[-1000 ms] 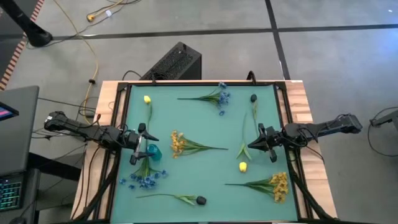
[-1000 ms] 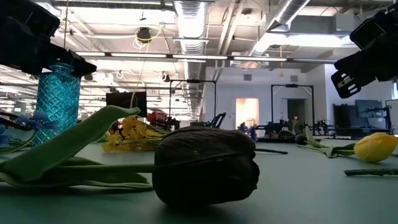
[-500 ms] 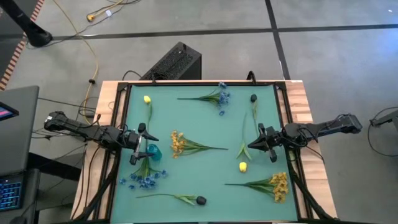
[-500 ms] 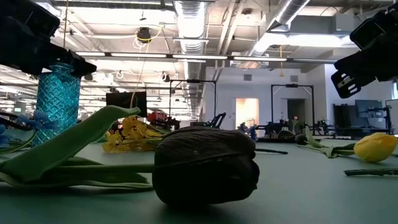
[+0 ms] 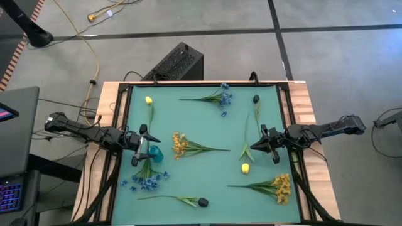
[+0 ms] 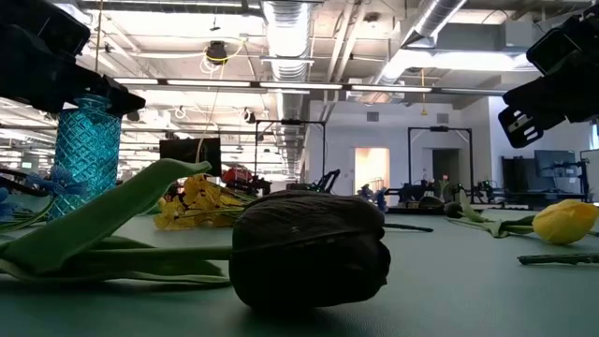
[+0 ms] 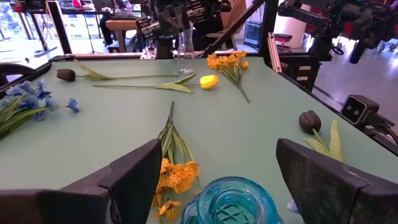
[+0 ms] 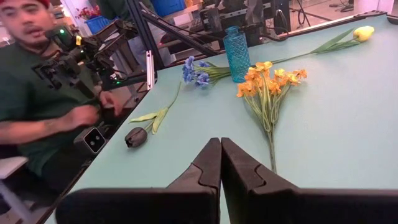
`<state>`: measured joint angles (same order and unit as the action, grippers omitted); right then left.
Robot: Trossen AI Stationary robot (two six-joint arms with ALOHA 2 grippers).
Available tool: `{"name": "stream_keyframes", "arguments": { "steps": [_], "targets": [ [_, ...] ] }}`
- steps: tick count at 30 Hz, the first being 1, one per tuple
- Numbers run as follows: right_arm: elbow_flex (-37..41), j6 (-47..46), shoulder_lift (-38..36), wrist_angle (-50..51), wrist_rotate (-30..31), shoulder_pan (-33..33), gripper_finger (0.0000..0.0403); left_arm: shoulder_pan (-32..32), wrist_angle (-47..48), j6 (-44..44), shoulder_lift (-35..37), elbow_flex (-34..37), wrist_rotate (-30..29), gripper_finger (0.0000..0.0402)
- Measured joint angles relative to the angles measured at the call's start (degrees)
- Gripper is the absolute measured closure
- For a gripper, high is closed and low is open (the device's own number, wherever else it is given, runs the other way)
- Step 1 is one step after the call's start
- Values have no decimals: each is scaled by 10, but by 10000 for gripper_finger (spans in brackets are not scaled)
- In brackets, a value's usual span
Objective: Sort flowers into vase by color
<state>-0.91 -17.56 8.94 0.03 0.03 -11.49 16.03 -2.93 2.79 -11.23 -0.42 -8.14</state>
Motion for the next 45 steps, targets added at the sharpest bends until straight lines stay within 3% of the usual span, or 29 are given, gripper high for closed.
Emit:
{"name": "stream_keyframes", "arguments": {
  "steps": [27,31,36,45],
  "targets": [
    [0,12,0,0,0,0,369,0,-3,-12,0,0,-11,97],
    [0,14,0,0,0,0,369,0,-16,107,0,0,-20,97],
    [0,49,0,-8,4,0,369,0,-59,141,0,0,-102,97],
    [1,56,0,-28,4,0,369,0,-164,69,-6,-1,-75,97]
  ]
}}
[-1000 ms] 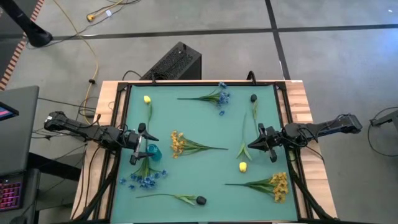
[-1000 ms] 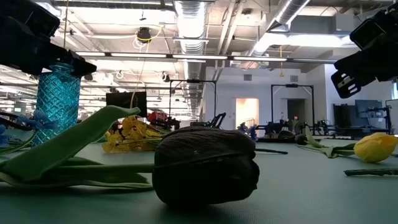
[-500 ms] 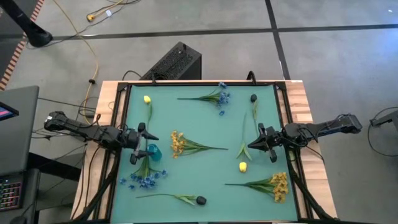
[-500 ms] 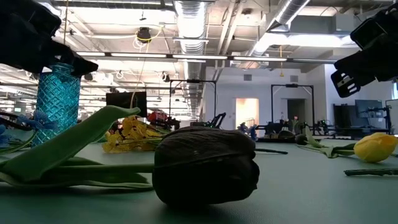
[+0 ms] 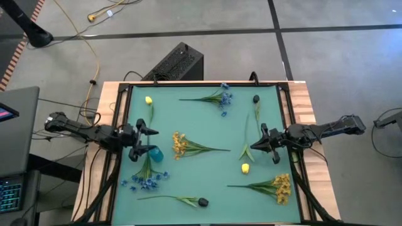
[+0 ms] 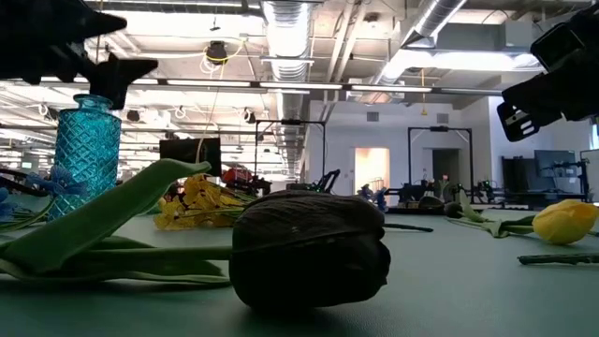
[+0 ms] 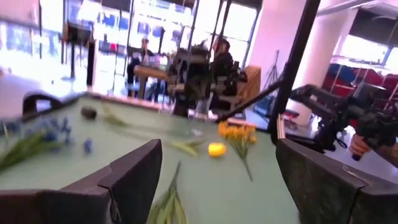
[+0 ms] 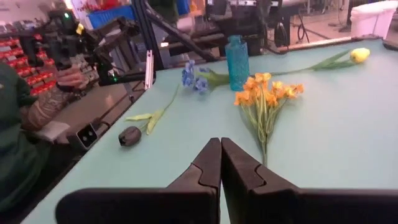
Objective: Sort flowers into vase by color
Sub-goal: Put the top blue flowers into the blue vase
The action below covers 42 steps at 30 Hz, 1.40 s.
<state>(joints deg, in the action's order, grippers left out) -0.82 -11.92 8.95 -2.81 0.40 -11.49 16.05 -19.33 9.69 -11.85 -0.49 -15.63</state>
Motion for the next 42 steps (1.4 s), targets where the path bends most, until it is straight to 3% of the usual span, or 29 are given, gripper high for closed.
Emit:
{"name": "stream_keyframes", "arguments": {
  "steps": [4,10,15,21,25,30,37,42],
  "targets": [
    [0,0,0,-58,4,0,369,0,-10,-45,-26,-11,-16,97],
    [-38,24,3,-94,84,10,369,-1,-53,-114,-55,-21,-140,97],
    [-117,60,43,-91,130,42,370,0,-78,-182,-58,-22,-106,97],
    [-238,99,145,-44,150,81,386,0,-66,-200,-58,-29,-127,97],
    [-307,128,231,-39,189,95,385,0,4,-190,-58,-79,-148,97],
    [-399,163,335,-8,192,89,384,0,81,-170,-60,-138,-152,97],
    [-520,112,457,106,191,56,379,0,51,-179,-91,-142,-152,97],
    [-560,61,519,147,190,29,355,0,10,-196,-129,-144,-148,97]
  ]
}}
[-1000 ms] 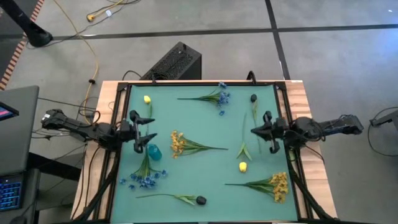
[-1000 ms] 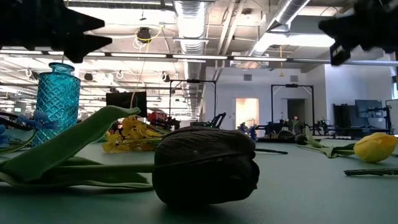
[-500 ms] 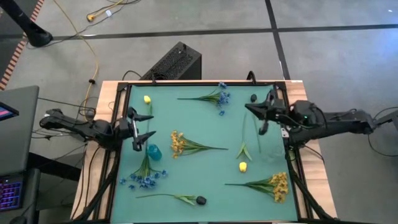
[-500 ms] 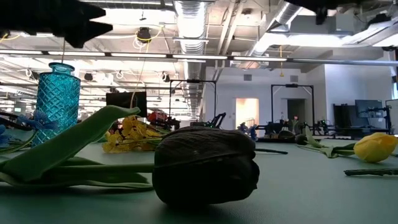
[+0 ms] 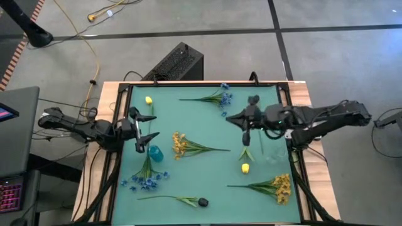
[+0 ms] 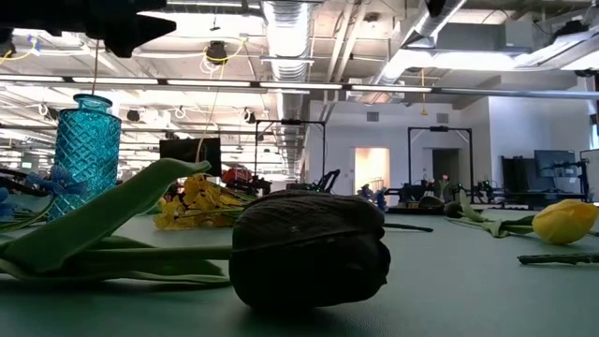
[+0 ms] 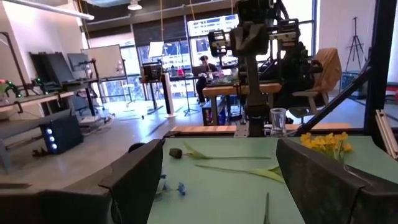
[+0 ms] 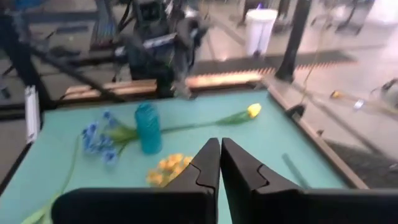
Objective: Sort flowers into vase by color
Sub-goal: Put the top blue flowers into the blue vase
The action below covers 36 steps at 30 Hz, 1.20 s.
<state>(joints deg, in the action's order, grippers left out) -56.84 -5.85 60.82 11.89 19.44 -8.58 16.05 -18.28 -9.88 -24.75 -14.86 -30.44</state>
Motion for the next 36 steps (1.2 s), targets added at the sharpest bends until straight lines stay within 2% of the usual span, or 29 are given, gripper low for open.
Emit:
{"name": "stream_keyframes", "arguments": {
  "steps": [7,9,11,13,16,19,22,26,31,36],
  "targets": [
    [-1,-19,62,77,-18,-43,349,-7,-7,0,-117,-54,-18,97],
    [-1,0,81,90,-17,-49,348,-30,11,-19,-170,-95,-43,97],
    [-1,23,105,83,-18,-47,348,-77,68,-29,-216,-158,-49,97],
    [-1,52,127,66,-19,-40,348,-140,146,-24,-257,-234,4,97],
    [-1,92,146,59,-51,-30,347,-259,237,-13,-326,-326,142,97],
    [0,118,145,58,-78,-25,348,-368,269,-3,-404,-393,269,97],
    [16,138,129,45,-82,-30,350,-439,278,1,-494,-437,339,97],
    [89,163,90,-25,-76,-33,359,-475,291,-27,-614,-490,370,97],
    [189,168,47,-134,-75,-17,371,-488,322,-60,-740,-573,377,97],
    [219,184,31,-176,-76,2,374,-496,387,-66,-846,-663,385,97]
  ]
}}
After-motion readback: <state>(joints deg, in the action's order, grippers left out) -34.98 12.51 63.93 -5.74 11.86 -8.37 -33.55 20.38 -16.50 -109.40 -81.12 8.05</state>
